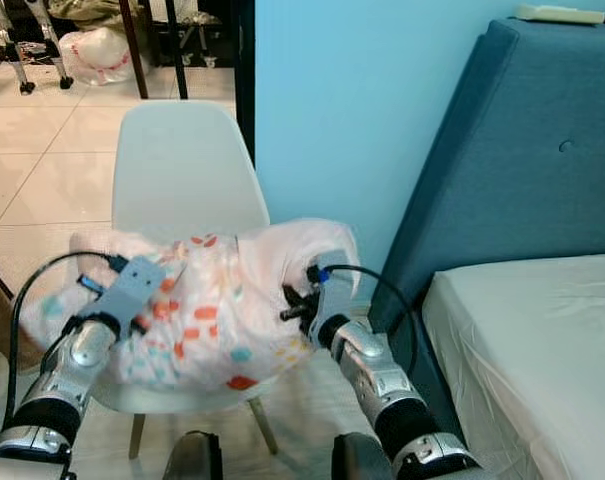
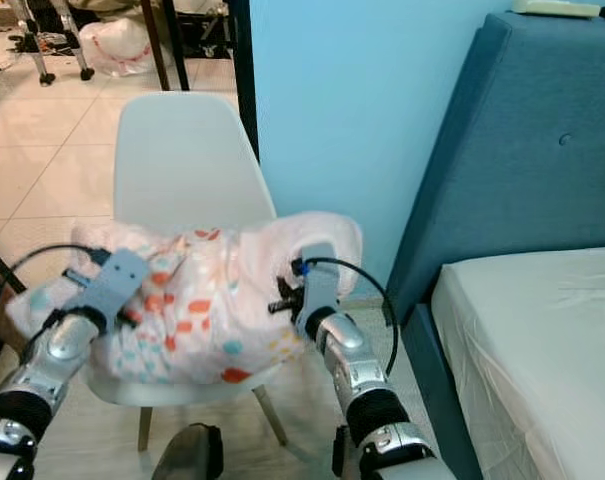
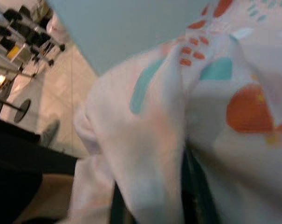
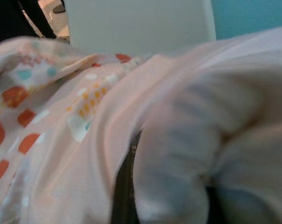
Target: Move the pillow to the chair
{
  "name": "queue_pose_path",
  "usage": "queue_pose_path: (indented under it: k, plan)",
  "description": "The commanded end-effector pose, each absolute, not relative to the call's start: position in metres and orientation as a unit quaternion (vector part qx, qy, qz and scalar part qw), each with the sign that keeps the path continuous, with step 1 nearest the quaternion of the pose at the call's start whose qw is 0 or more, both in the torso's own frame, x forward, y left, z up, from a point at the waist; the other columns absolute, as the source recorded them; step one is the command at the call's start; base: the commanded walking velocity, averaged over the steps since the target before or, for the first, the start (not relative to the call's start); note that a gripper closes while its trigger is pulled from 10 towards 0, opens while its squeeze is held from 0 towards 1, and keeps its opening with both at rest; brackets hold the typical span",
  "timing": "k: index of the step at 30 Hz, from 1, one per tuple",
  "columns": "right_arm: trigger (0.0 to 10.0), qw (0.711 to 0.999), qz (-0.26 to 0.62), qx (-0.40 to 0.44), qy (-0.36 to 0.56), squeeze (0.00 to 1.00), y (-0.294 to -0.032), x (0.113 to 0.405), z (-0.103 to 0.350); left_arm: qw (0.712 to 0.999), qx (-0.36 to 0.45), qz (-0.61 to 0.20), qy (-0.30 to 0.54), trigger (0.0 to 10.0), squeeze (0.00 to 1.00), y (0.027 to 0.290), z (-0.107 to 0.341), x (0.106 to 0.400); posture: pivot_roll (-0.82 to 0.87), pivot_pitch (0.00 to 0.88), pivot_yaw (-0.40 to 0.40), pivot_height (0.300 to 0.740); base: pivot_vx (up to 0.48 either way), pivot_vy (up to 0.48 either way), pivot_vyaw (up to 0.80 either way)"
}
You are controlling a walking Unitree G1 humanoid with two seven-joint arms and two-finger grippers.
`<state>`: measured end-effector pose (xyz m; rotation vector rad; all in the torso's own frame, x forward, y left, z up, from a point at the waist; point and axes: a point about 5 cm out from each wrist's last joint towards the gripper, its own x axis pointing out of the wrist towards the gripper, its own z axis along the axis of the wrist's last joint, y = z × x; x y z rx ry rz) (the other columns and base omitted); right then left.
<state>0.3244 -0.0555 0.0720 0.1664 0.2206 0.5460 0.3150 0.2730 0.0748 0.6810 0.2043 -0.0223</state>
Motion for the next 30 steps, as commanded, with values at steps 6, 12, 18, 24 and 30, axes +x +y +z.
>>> queue_pose_path:
  k: [6, 12, 18, 24, 30]
  plan:
    - [10.0, 0.953, 0.261, 0.113, 0.105, 1.00, -0.061, 0.329, 0.078, 0.944, 0.317, -0.013, 0.095, 10.0, 1.00, 0.278, 0.082, 0.318, 0.02, 0.000, -0.132, 0.608, 0.000, 0.000, 0.00]
    - [10.0, 0.945, 0.280, 0.118, 0.117, 1.00, -0.073, 0.324, 0.080, 0.943, 0.317, -0.009, 0.101, 10.0, 1.00, 0.289, 0.081, 0.313, 0.02, 0.000, -0.129, 0.608, 0.000, 0.000, 0.00]
    - [10.0, 0.929, 0.321, 0.086, 0.161, 1.00, -0.094, 0.305, 0.081, 0.943, 0.316, -0.004, 0.109, 10.0, 1.00, 0.302, 0.078, 0.302, 0.02, 0.000, -0.128, 0.608, 0.000, 0.000, 0.00]
    - [10.0, 0.915, 0.342, 0.089, 0.196, 1.00, -0.106, 0.293, 0.096, 0.940, 0.317, 0.002, 0.125, 10.0, 1.00, 0.312, 0.071, 0.291, 0.02, 0.000, -0.117, 0.608, 0.000, 0.000, 0.00]
    - [10.0, 0.900, 0.364, 0.020, 0.238, 0.00, -0.130, 0.291, 0.112, 0.922, 0.371, 0.042, 0.100, 10.0, 1.00, 0.330, 0.085, 0.286, 0.02, 0.000, -0.112, 0.608, 0.000, 0.000, 0.00]
